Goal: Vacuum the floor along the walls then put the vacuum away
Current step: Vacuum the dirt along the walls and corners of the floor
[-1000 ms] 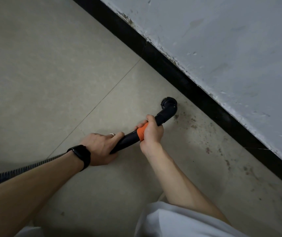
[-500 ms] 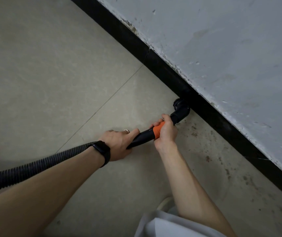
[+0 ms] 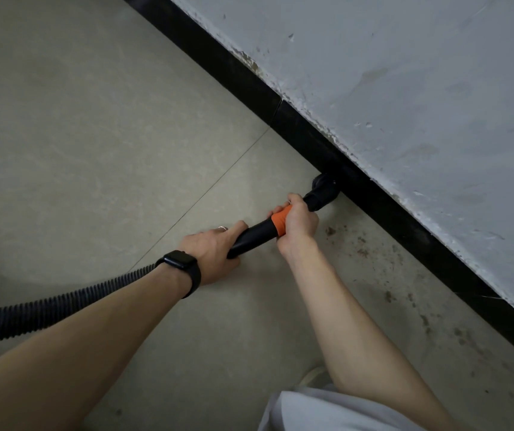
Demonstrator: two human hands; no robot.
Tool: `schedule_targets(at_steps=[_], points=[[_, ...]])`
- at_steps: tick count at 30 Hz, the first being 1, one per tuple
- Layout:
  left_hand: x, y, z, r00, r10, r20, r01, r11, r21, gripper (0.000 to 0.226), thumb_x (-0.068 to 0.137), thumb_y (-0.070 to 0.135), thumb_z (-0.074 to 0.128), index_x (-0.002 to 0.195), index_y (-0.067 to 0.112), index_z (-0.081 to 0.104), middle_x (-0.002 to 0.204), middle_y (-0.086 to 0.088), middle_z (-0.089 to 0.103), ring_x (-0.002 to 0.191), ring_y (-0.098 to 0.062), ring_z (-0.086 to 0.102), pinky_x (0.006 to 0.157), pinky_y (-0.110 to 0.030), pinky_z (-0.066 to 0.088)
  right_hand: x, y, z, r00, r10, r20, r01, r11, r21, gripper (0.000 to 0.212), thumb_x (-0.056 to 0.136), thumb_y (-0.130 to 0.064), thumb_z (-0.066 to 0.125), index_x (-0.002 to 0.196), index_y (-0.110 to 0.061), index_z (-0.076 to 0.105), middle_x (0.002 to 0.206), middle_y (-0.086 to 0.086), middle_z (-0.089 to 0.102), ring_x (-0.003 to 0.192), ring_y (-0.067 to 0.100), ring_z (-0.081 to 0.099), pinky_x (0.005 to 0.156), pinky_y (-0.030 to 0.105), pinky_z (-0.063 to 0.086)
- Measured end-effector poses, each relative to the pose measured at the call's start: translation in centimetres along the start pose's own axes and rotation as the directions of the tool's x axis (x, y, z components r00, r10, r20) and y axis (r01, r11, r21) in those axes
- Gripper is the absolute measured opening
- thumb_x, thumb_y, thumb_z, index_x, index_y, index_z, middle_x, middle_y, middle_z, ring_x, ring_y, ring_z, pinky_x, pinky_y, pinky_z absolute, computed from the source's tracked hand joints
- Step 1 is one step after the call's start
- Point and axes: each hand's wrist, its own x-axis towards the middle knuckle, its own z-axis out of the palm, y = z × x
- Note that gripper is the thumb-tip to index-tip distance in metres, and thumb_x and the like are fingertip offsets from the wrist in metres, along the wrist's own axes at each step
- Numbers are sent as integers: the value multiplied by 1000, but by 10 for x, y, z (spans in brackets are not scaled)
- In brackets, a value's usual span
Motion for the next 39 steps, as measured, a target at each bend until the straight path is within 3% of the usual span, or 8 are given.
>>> schedule_targets(at_steps=[8, 12, 16, 20, 22, 25, 29, 39], points=[[-8, -24, -10, 997, -73, 10, 73, 994, -79, 27, 87, 42, 56, 102, 43, 33, 79, 11, 55, 66, -17, 56, 51, -27, 34, -4, 12, 31, 997, 0, 82, 4, 999, -52, 15, 101, -19, 66, 98, -7, 57, 64, 1, 54, 44, 11, 55, 52, 30, 55], [-27, -35, -6, 999, 49, 11, -50, 995, 89, 27, 89, 51, 49, 105, 39, 31, 80, 12, 55, 64, -20, 54, 53, -28, 34, -20, 33, 16, 998, 47, 39, -47, 999, -2, 13, 100, -17, 66, 97, -8, 56, 66, 2, 53, 44, 12, 54, 53, 30, 55], [-63, -49, 9, 969, 246, -3, -237, 936, 261, 43, 88, 67, 37, 114, 34, 29, 88, 8, 65, 63, -25, 65, 50, -28, 35, -48, 60, -13, 992, 123, 13, -124, 990, 72, 13, 98, -13, 66, 98, -9, 53, 63, 2, 53, 46, 14, 54, 53, 31, 55], [-91, -57, 14, 901, 424, -91, -382, 875, 299, 49, 89, 68, 27, 110, 26, 41, 66, 6, 64, 42, -23, 59, 36, -24, 36, -73, 79, -38, 978, 204, 43, -207, 975, 82, 13, 100, -15, 66, 102, -9, 55, 62, 1, 58, 52, 18, 63, 56, 33, 58], [-97, -58, 14, 877, 473, -86, -427, 848, 314, 55, 94, 68, 16, 109, 24, 45, 63, 6, 62, 39, -22, 57, 34, -22, 33, -81, 86, -49, 974, 220, 46, -223, 973, 56, 13, 102, -19, 65, 104, -10, 56, 66, 0, 60, 58, 19, 68, 62, 34, 59], [-100, -55, 15, 850, 524, -58, -480, 814, 327, 60, 96, 66, 8, 110, 21, 46, 64, 6, 63, 38, -22, 56, 33, -22, 33, -87, 91, -65, 975, 222, 27, -223, 974, 42, 14, 102, -21, 64, 105, -10, 55, 68, 1, 62, 62, 20, 72, 59, 31, 58], [-99, -45, 25, 836, 548, -13, -522, 803, 287, 53, 92, 68, 21, 113, 23, 40, 71, 3, 65, 43, -26, 59, 37, -27, 39, -86, 88, -79, 979, 203, -20, -201, 978, 62, 13, 101, -17, 64, 104, -10, 54, 61, 0, 63, 56, 20, 70, 54, 29, 58], [-87, -24, 33, 862, 507, 7, -484, 818, 310, 49, 89, 64, 31, 113, 22, 43, 69, 4, 64, 41, -24, 57, 36, -25, 35, -70, 79, -85, 993, 110, -52, -109, 994, 33, 19, 98, -16, 64, 112, -8, 54, 53, -6, 62, 50, 17, 66, 52, 28, 56]])
